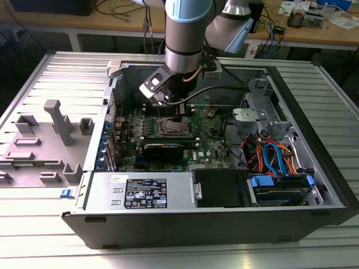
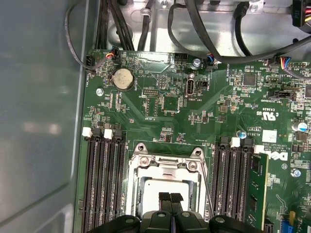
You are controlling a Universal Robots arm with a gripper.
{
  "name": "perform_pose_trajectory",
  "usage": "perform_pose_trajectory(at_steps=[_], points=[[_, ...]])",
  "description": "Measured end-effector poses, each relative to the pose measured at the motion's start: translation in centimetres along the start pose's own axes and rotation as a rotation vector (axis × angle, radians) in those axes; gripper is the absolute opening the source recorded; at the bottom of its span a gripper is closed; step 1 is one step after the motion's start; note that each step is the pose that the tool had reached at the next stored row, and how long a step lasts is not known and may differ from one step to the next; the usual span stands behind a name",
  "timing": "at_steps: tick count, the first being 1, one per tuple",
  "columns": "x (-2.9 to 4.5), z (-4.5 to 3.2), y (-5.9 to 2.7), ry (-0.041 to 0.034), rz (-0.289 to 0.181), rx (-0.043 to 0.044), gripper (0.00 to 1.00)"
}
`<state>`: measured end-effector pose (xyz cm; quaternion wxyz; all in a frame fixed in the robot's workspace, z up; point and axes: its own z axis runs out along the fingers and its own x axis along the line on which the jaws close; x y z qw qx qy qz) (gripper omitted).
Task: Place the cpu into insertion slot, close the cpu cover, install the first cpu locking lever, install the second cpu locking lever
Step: 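Install the first cpu locking lever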
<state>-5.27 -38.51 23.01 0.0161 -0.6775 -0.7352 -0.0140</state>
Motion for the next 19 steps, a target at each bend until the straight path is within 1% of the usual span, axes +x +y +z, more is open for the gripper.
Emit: perform_pose_trajectory(at_steps=[19], points=[[0.03, -0.87, 0.00, -0.0001, 0.000, 0.0001, 0.11]])
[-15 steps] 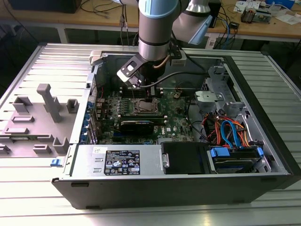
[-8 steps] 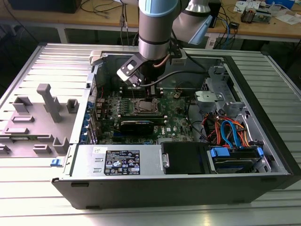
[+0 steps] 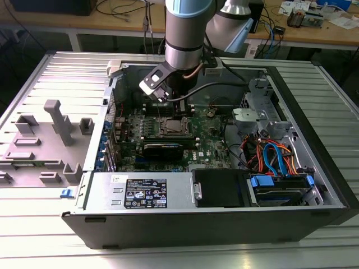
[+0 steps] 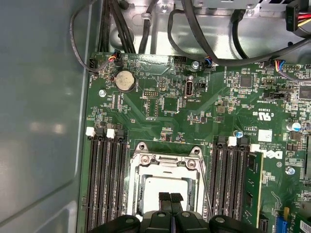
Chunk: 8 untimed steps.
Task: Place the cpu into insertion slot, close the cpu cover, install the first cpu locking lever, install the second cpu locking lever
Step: 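Install the first cpu locking lever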
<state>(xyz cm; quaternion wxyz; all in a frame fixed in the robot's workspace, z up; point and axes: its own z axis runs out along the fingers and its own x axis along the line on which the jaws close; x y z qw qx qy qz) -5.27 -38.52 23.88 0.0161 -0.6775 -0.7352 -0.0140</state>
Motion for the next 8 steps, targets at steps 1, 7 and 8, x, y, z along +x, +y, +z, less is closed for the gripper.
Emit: perform_pose_trajectory(at_steps=[1, 7, 8], points=[[0.00, -0.06, 0.00, -0.0001, 0.000, 0.0000, 0.11], [0.02, -0.49, 0.00, 0.0000, 0.000, 0.0000, 0.11], [0.02, -0.53, 0.00, 0.0000, 0.000, 0.0000, 0.11]])
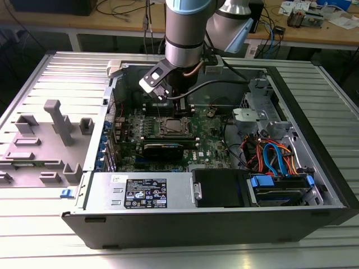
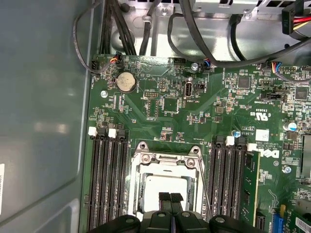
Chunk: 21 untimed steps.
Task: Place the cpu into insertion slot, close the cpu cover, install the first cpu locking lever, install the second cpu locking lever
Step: 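Install the first cpu locking lever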
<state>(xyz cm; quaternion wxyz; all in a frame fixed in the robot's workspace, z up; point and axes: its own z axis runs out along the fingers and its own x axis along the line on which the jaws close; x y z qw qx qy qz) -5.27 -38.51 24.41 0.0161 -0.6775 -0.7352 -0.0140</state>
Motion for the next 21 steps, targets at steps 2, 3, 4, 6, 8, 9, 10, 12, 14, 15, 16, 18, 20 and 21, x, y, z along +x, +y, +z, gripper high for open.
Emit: perform_pose_trajectory(at_steps=[2, 3, 4, 6, 8, 9, 10, 12, 14, 15, 16, 18, 20, 21], points=[[0.01, -0.17, 0.00, -0.0001, 0.000, 0.0001, 0.11], [0.01, -0.25, 0.00, -0.0001, 0.000, 0.0001, 0.11], [0.02, -0.40, 0.00, -0.0001, 0.000, 0.0000, 0.11], [0.03, -0.65, 0.00, -0.0001, 0.000, 0.0000, 0.11], [0.04, -0.88, 0.00, 0.0000, 0.000, 0.0000, 0.11], [0.04, -0.98, 0.00, 0.0000, 0.000, 0.0000, 0.11], [0.05, -1.10, 0.00, 0.0000, 0.000, 0.0000, 0.11], [0.06, -1.31, 0.00, 0.0000, 0.000, 0.0000, 0.11], [0.06, -1.48, -0.01, -0.0001, 0.000, 0.0001, 0.11], [0.07, -1.57, 0.00, 0.0000, 0.000, 0.0000, 0.11], [0.08, -1.79, 0.00, 0.0000, 0.000, 0.0000, 0.11], [0.09, -2.03, 0.00, 0.0000, 0.000, 0.0000, 0.11], [0.10, -2.27, 0.00, 0.0000, 0.000, 0.0000, 0.11], [0.10, -2.38, 0.00, -0.0001, 0.000, 0.0000, 0.11]])
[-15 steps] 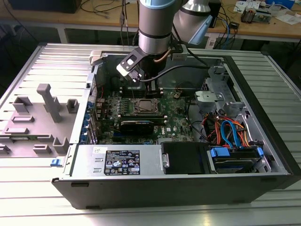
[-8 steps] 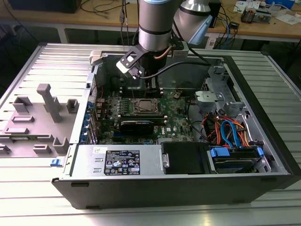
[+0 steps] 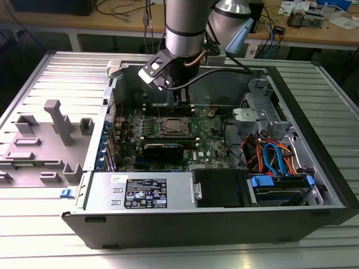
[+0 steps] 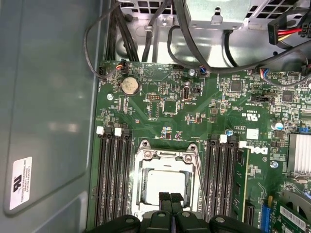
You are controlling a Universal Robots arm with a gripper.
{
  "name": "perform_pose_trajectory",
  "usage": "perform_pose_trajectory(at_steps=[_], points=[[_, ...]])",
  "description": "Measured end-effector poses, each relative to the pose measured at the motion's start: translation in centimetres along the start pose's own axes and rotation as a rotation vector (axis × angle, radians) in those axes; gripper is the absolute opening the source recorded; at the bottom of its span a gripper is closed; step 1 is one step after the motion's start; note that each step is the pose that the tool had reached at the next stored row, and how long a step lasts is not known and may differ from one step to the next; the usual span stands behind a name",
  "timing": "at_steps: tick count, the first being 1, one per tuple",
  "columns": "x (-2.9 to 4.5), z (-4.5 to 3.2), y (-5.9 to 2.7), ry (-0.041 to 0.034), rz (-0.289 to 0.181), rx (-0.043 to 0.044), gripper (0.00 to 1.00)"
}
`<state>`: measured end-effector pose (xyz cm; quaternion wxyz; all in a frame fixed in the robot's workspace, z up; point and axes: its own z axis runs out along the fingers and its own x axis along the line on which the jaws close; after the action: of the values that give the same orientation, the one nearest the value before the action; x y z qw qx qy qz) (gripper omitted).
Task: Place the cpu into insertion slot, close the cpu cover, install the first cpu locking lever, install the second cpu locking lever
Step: 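Install the first cpu locking lever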
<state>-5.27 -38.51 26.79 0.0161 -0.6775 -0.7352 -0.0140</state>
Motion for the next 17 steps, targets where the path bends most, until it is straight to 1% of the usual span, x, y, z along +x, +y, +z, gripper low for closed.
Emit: perform_pose_trajectory(at_steps=[12, 17], points=[[0.05, -1.12, 0.00, 0.0001, 0.000, 0.0000, 0.11], [0.07, -1.71, 0.00, 0.0000, 0.000, 0.0000, 0.11]])
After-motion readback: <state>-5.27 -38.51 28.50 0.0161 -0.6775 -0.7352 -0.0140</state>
